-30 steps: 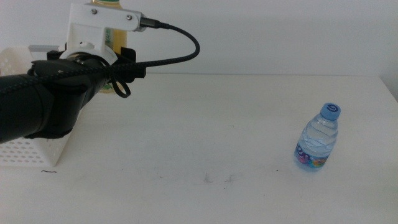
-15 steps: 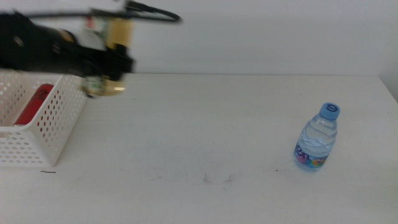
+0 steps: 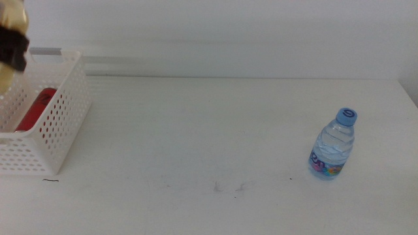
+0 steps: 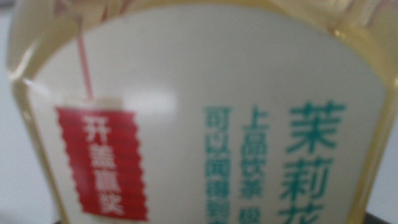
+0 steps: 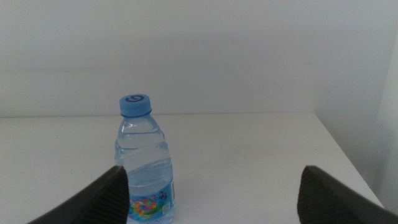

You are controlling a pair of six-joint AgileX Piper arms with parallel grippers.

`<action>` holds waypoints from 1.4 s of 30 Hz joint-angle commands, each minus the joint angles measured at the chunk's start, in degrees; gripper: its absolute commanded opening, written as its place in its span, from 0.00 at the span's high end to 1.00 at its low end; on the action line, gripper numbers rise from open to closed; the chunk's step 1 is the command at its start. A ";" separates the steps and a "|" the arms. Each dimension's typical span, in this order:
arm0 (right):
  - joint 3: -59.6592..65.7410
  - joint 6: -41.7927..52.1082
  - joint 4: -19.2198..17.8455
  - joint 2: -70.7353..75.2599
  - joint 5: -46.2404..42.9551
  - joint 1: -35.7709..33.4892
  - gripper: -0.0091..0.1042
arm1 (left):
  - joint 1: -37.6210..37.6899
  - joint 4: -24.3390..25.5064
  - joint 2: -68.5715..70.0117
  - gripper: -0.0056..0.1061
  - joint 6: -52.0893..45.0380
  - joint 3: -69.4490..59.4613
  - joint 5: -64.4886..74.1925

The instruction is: Use arms to grab the bottles and put them into the dustbin to the left of the table.

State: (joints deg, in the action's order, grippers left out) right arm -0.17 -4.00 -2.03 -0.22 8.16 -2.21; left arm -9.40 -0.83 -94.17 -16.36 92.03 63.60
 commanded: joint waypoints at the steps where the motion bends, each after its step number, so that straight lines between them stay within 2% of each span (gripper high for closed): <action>1: 0.17 0.41 -0.13 0.22 -0.46 -0.06 0.10 | -1.96 0.31 -2.68 0.97 -0.65 1.19 0.58; 13: 0.17 0.41 -0.13 0.22 -0.46 -0.06 0.10 | -3.63 0.53 -14.65 0.97 -2.96 1.19 -0.19; 16: 0.17 0.41 -0.13 0.22 -0.46 -0.06 0.10 | -3.63 0.83 -15.59 0.94 -3.33 1.19 -0.46; 20: 0.17 0.41 -0.13 0.22 -0.46 -0.06 0.10 | -3.63 -0.33 -16.59 0.78 -4.72 1.19 -2.11; 28: 0.17 0.41 -0.13 0.22 -0.46 -0.06 0.10 | -3.63 -0.47 -17.77 0.14 -4.75 1.24 -2.78; 29: 0.17 0.41 -0.13 0.22 -0.46 -0.06 0.10 | -3.63 -0.47 -17.56 0.11 -4.61 1.24 -2.78; 33: 0.17 0.41 -0.13 0.22 -0.46 -0.06 0.10 | -3.05 -1.38 -14.40 0.11 -3.15 1.24 -0.54; 35: 0.17 0.41 -0.13 0.22 -0.46 -0.06 0.10 | -2.42 -2.71 -11.35 0.11 -3.14 1.24 0.02; 37: 0.17 0.41 -0.13 0.22 -0.46 -0.06 0.10 | -1.42 -6.14 -7.49 0.11 -3.25 1.33 0.29; 42: 0.17 0.41 -0.13 0.22 -0.46 -0.06 0.10 | 1.25 -23.31 3.32 0.11 -7.80 3.65 6.19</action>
State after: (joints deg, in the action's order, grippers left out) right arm -0.17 -4.00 -2.03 -0.22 8.16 -2.21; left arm -9.16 -18.33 -94.49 -22.47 94.69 67.09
